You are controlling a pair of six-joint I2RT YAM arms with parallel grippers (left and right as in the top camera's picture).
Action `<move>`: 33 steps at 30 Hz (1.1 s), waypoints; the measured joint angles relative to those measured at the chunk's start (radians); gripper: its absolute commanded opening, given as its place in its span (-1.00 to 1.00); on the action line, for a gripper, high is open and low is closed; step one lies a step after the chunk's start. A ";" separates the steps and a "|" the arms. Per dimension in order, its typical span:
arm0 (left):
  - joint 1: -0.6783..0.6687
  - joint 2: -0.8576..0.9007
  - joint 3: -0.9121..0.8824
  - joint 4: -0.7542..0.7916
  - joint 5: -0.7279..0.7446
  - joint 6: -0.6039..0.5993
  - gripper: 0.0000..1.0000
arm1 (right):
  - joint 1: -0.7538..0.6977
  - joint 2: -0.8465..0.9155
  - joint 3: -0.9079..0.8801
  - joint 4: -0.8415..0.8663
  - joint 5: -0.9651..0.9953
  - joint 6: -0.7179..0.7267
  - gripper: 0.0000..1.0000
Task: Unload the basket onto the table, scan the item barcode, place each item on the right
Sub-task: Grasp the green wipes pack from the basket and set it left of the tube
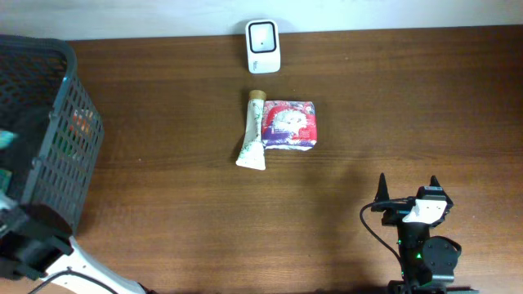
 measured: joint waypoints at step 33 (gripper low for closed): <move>-1.023 -0.122 -1.093 1.020 0.134 -0.027 0.58 | 0.000 0.001 0.000 0.000 0.000 0.000 0.97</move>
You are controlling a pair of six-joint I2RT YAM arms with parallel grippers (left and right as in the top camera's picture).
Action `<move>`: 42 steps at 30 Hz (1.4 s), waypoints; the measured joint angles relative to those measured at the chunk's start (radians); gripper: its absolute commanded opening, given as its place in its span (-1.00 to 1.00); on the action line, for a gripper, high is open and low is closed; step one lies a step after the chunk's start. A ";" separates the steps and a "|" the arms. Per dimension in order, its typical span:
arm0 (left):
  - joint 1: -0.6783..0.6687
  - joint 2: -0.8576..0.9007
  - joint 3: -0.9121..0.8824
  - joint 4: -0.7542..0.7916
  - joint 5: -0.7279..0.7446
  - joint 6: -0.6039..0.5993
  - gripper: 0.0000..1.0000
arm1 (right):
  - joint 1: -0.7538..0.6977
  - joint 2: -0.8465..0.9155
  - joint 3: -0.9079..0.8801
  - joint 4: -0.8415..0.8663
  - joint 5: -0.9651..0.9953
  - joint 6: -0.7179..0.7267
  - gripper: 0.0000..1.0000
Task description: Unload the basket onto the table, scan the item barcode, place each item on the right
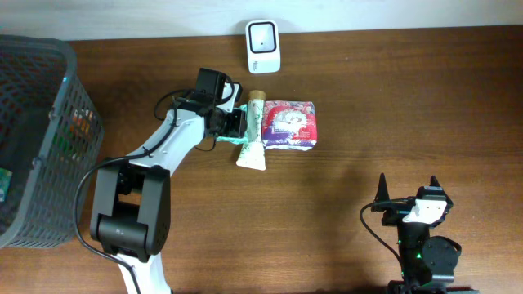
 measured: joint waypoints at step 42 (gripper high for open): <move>1.032 -0.093 0.129 -0.202 -0.603 0.571 0.52 | 0.000 -0.001 0.000 0.000 0.000 0.000 0.97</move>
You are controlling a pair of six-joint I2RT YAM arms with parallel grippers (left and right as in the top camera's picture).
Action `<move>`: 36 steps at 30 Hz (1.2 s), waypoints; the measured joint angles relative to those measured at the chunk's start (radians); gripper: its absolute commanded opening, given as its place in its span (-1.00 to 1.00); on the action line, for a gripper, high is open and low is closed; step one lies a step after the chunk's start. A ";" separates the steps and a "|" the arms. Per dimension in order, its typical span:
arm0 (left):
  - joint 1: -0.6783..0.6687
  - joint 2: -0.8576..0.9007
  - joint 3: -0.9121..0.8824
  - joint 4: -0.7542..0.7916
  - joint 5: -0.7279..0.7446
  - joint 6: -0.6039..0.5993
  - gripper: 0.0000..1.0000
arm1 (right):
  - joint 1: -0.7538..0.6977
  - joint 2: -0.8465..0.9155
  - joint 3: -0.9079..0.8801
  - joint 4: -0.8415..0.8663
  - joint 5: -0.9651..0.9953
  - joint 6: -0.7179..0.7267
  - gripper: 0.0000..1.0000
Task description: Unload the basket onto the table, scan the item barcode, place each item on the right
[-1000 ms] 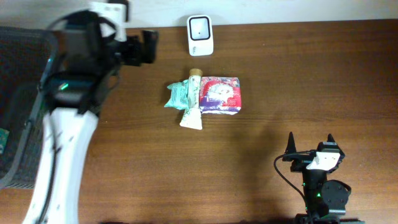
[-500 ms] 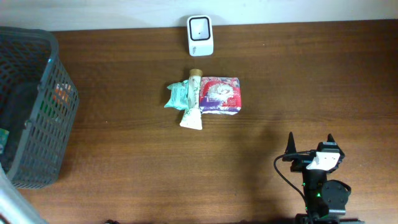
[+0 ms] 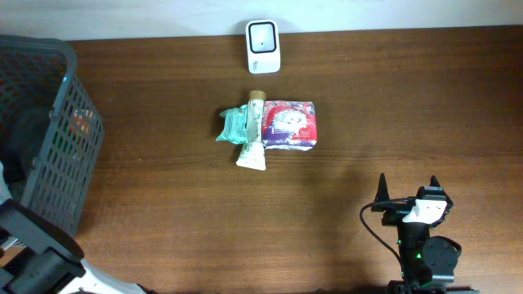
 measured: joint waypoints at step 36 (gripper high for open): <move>0.070 0.115 -0.103 0.337 0.205 0.189 -1.00 | 0.000 0.000 0.000 0.000 0.000 0.000 0.97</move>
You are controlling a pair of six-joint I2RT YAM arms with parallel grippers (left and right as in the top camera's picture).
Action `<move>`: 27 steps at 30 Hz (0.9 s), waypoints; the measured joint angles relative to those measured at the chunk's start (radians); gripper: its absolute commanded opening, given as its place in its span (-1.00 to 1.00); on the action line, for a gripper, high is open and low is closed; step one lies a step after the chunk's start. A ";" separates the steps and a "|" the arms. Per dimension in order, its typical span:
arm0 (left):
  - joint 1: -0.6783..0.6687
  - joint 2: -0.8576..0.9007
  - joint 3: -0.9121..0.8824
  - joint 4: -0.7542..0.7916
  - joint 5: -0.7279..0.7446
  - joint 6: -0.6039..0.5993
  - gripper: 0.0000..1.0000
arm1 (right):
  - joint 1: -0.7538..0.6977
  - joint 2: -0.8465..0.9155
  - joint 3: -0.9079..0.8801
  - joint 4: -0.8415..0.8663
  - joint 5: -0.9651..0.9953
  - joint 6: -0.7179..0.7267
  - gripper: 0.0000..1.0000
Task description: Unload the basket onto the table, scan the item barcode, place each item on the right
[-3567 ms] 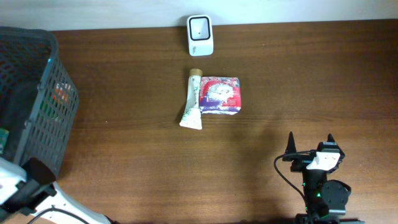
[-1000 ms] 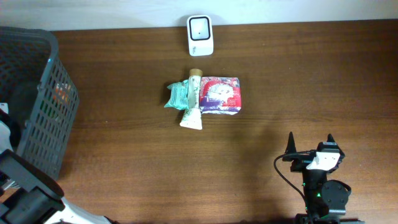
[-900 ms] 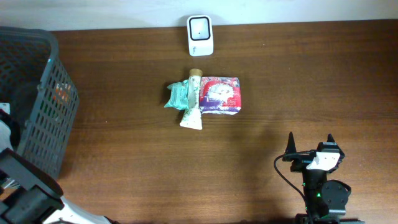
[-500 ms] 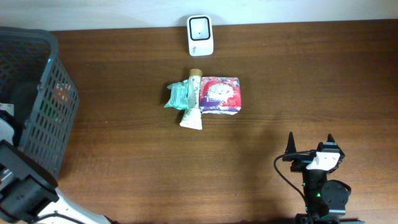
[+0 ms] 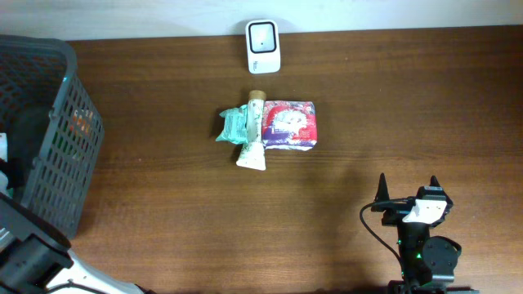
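The white barcode scanner [image 5: 262, 46] stands at the table's far edge. In front of it lie three items side by side: a green packet [image 5: 232, 125], a white tube [image 5: 254, 132] and a red-and-white pouch [image 5: 291, 124]. My left arm [image 5: 29, 249] rises from the lower left corner into the basket [image 5: 69, 155], where the mesh wall hides its fingers. My right gripper [image 5: 408, 188] rests open at the near right, far from the items, with nothing between its fingers.
The dark mesh basket fills the left edge and holds more items, dimly visible through its wall. A pale wall runs behind the table's far edge. The right arm's base [image 5: 425, 253] sits at the near edge.
The left arm has shifted slightly at the left edge, with a white part now showing beside the basket. The three items, the scanner and the right arm have not moved.
At first only the tube and the pouch lay below the scanner, and the left arm was at the basket beside something teal. Then the left gripper was beside the tube with the green packet. Later the packet lay by the tube and the arm was back at the basket, where it remains.
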 measured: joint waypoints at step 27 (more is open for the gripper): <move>0.007 -0.644 0.195 -0.129 0.650 -0.763 -1.00 | 0.000 0.000 0.000 0.000 0.000 0.000 0.97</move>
